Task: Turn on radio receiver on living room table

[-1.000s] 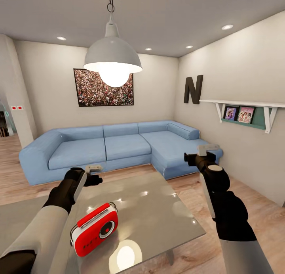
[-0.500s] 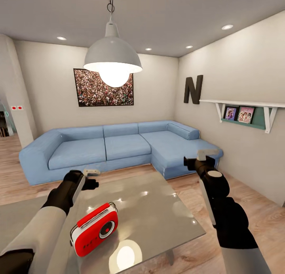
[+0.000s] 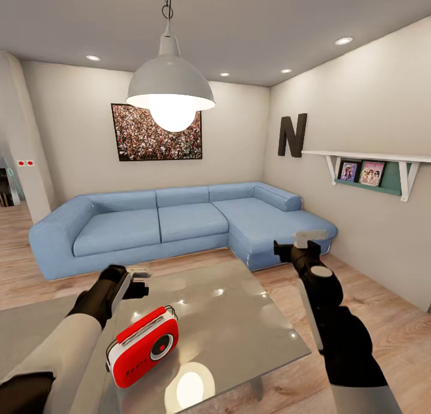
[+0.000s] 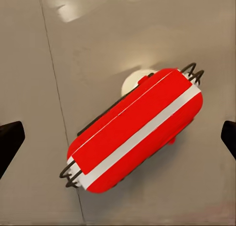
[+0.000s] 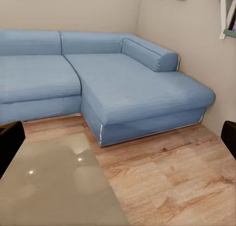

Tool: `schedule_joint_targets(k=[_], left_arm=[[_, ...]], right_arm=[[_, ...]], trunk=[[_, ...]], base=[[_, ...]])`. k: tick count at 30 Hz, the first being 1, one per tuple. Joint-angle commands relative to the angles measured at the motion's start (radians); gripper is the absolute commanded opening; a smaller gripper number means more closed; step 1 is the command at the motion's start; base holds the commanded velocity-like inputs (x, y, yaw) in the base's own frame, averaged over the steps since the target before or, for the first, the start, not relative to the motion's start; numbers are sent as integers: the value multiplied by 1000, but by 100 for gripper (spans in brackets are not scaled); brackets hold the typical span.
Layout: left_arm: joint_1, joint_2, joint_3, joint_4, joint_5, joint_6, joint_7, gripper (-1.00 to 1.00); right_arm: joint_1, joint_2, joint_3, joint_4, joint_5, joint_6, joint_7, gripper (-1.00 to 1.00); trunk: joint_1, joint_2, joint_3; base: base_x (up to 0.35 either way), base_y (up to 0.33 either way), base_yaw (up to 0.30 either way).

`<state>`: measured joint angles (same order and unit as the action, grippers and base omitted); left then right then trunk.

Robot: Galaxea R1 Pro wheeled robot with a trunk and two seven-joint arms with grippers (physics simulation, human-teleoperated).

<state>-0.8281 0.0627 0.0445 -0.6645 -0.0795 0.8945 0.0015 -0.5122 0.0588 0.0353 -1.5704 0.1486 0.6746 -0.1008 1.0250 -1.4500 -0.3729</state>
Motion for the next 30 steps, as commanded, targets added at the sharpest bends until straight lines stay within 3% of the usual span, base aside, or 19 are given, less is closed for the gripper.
schedule_joint_targets(k=[1,12,16,30], left_arm=[[0,0,0,9,-1,-1,0,100],[0,0,0,15,-2,-6,-3,100],[0,2,-9,-65,2,-42,-10,100],[0,2,-9,-81,3,-48,-12,100]], right_arm=[[3,1,0,0,0,-6,0,100],[39,3,0,2,-1,-26,5,100],[43,4,0,12,-1,-26,6,100],[43,4,0,15,-1,-26,6,100]], trunk=[[0,0,0],[0,0,0],[0,0,0],[0,0,0]], base=[[0,0,0],[0,0,0],[0,0,0],[0,0,0]])
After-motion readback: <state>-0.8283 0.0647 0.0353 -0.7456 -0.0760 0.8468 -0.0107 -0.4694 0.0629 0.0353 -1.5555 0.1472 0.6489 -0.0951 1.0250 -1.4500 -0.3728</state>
